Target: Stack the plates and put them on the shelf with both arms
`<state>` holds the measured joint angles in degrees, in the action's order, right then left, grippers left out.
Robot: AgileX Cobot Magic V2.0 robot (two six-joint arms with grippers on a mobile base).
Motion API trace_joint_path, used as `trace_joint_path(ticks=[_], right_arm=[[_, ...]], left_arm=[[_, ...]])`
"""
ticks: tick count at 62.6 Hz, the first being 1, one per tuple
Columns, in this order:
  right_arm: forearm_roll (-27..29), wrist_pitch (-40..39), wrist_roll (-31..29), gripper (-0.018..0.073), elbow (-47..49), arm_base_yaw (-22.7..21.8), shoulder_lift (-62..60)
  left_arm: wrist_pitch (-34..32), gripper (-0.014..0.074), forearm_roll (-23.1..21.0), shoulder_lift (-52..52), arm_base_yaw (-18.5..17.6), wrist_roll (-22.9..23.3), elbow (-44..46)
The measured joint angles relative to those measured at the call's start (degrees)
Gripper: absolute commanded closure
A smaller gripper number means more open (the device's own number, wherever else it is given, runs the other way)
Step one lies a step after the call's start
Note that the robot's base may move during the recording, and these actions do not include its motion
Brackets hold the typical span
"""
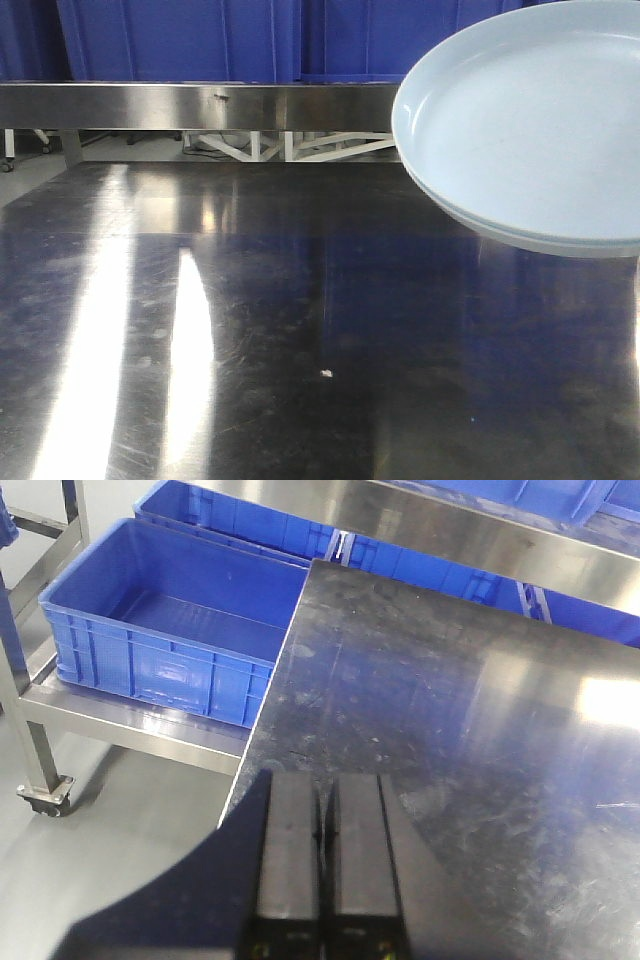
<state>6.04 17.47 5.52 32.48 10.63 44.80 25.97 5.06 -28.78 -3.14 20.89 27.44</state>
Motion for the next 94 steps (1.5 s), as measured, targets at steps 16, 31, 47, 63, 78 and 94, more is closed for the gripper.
trace_joint_path(ticks=[16,31,47,63,78,94], right_arm=[[0.00,0.00,0.00,0.0504,0.00,0.00,0.00],[0.00,0.00,0.00,0.0504,0.00,0.00,0.00],[0.00,0.00,0.00,0.0504,0.00,0.00,0.00],[0.00,0.00,0.00,0.0504,0.00,0.00,0.00],[0.00,0.00,0.00,0.0504,0.00,0.00,0.00],[0.00,0.00,0.00,0.0504,0.00,0.00,0.00]], left_arm=[[0.00,0.0496,0.00,0.00,0.00,0.00,0.00],[0.00,0.0496,0.00,0.00,0.00,0.00,0.00],[0.00,0.0496,0.00,0.00,0.00,0.00,0.00],[0.00,0.0496,0.00,0.00,0.00,0.00,0.00],[0.00,0.0496,0.00,0.00,0.00,0.00,0.00],[0.00,0.0496,0.00,0.00,0.00,0.00,0.00]])
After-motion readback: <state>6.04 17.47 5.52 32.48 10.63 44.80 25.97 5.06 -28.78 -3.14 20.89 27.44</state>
